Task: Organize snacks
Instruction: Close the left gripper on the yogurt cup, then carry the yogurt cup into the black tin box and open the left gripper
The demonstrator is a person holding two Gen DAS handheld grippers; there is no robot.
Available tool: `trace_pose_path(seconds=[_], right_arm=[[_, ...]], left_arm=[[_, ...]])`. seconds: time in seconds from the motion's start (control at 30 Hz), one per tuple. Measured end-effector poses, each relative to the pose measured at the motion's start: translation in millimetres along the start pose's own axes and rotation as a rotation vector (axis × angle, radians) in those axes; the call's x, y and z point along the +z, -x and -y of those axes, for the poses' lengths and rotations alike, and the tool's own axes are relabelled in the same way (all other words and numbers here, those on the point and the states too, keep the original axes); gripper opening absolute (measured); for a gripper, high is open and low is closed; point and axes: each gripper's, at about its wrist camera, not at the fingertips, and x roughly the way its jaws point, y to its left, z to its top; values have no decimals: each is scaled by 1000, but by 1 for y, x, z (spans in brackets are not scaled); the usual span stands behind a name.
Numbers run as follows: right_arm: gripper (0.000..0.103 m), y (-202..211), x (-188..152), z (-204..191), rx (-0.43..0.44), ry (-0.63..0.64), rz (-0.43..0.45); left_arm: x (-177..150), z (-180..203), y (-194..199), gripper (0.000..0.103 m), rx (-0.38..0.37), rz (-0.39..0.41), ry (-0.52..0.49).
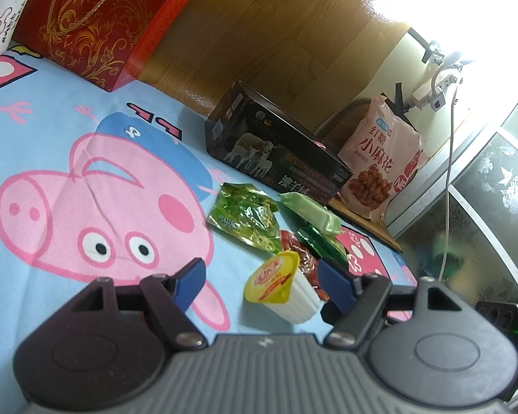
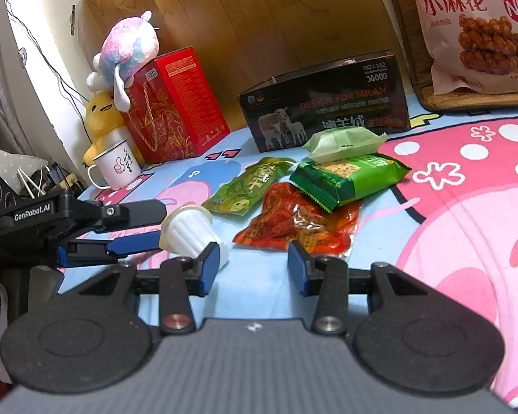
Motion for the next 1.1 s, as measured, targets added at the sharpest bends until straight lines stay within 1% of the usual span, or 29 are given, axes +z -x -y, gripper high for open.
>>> trace_pose_path(seconds=[0.23, 0.3, 0.43, 0.53, 0.6, 0.63, 0.7, 0.77, 0.8, 0.83, 0.87, 0.9, 0.97, 1.1], right_arm=[[46, 1, 0, -1, 3, 20, -11], [46, 1, 0, -2, 5, 33, -18], [47, 2, 0, -7, 15, 68, -38], [47, 1, -1, -12, 41, 95, -55], [48, -2, -1, -16, 53, 124, -64], [48, -5, -1, -18, 56, 134, -68], [48, -12, 2, -23, 60, 157, -77], [47, -20, 3, -30, 60, 191, -85], [47, -24, 4, -34, 60, 214, -89], [47, -26, 4, -39, 51, 243, -87], [44, -28, 4, -43, 26, 275, -77], [44, -29, 5, -46, 22, 295, -71], [44, -26, 11, -44, 27, 288, -39], [43, -21, 43, -37, 32, 293, 47]], left_arm=[[4, 12, 1, 74, -52, -21, -31], [6, 17, -1, 74, -47, -27, -46], [11, 12, -6, 74, -59, -52, -1], [10, 10, -6, 70, -60, -60, 8], [8, 14, -7, 57, -70, -73, -7], [7, 16, -8, 55, -72, -82, -16], [3, 20, -12, 43, -54, -105, -37], [1, 21, -15, 37, -32, -114, -51], [1, 20, -16, 36, -33, -122, -42], [2, 20, -15, 36, -31, -122, -36], [4, 21, -15, 36, -21, -121, -37], [6, 22, -14, 36, -19, -119, -43], [14, 28, -14, 37, -27, -104, -61], [50, 50, -20, 38, -49, -66, -118]])
